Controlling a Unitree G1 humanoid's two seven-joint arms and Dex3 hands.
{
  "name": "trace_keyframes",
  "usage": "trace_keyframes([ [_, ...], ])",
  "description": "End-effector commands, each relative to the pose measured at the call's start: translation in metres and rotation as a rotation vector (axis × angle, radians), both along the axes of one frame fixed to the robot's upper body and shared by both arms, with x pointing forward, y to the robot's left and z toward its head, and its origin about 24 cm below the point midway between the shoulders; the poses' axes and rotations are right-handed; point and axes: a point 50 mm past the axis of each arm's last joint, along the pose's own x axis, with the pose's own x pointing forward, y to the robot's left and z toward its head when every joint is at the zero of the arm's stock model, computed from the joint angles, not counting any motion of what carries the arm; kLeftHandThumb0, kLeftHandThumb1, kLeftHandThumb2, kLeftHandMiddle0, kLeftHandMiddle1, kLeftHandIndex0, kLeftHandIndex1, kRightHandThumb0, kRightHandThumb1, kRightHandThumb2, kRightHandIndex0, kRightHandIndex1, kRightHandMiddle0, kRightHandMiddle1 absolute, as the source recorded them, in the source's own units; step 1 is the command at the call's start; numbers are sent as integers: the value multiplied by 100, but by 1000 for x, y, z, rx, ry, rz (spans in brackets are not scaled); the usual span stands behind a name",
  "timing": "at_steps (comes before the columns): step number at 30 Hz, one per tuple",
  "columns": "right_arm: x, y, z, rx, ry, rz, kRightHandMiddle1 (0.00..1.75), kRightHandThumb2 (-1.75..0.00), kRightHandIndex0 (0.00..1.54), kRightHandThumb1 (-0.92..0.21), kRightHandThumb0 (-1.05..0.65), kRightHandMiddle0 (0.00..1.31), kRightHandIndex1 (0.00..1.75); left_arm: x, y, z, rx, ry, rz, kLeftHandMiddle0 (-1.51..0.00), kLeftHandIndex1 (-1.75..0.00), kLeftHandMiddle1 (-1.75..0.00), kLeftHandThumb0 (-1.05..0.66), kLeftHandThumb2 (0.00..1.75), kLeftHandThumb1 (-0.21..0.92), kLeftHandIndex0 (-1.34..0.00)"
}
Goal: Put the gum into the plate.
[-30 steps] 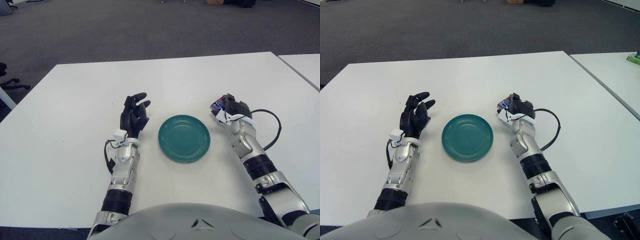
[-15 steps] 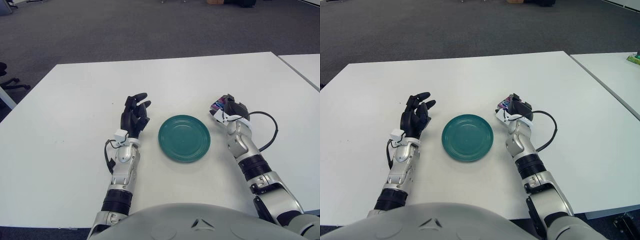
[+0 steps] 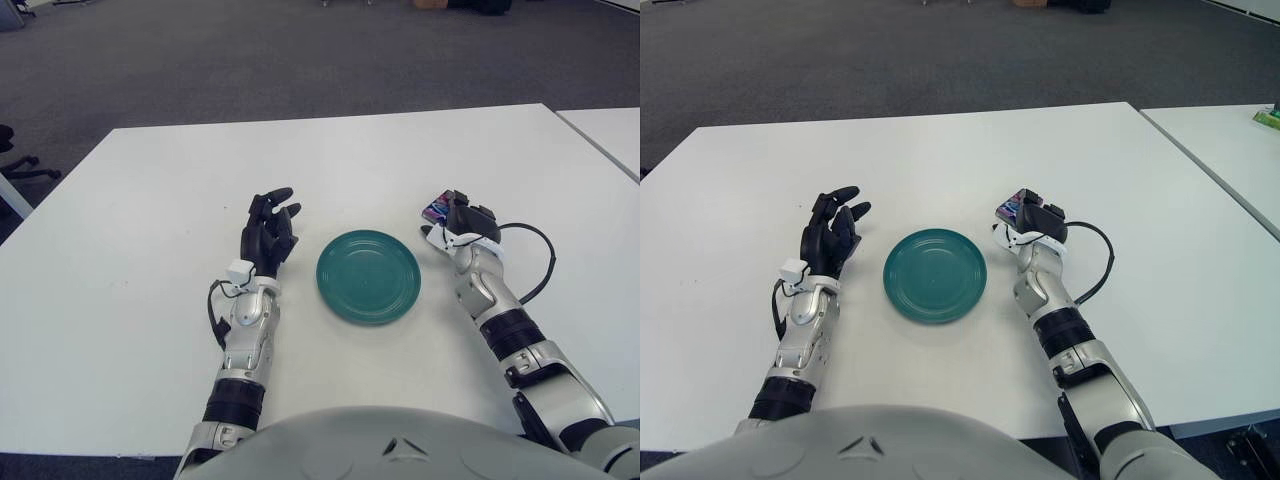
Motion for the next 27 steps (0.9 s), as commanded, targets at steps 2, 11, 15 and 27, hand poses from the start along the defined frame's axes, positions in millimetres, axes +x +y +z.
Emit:
trace_keyframes([
  [2,6,-6,6,-43,-28,7,46,-42,19,-92,-85,0,31,6,-10,5,-43,-21,-6,-35,-118,-91,-75,69,92,-29],
  [11,7,-9,20,-71,-81,29,47,-46,19,-92,-86,0,30,7,-10,5,-61,-18,-10,-37,-119,-92,-74,68,92,-30],
  [15,6,-9,28,-89,-111,34,50,-45,19,-92,-87,0,29,8,-10,5,-65,-15,-7,-37,-119,-92,-74,68,92,-31],
  [27,1,-8,44,-115,-156,45,54,-42,20,-92,-90,0,26,9,-10,5,-61,-19,-9,-37,-120,-92,-74,69,92,-31],
])
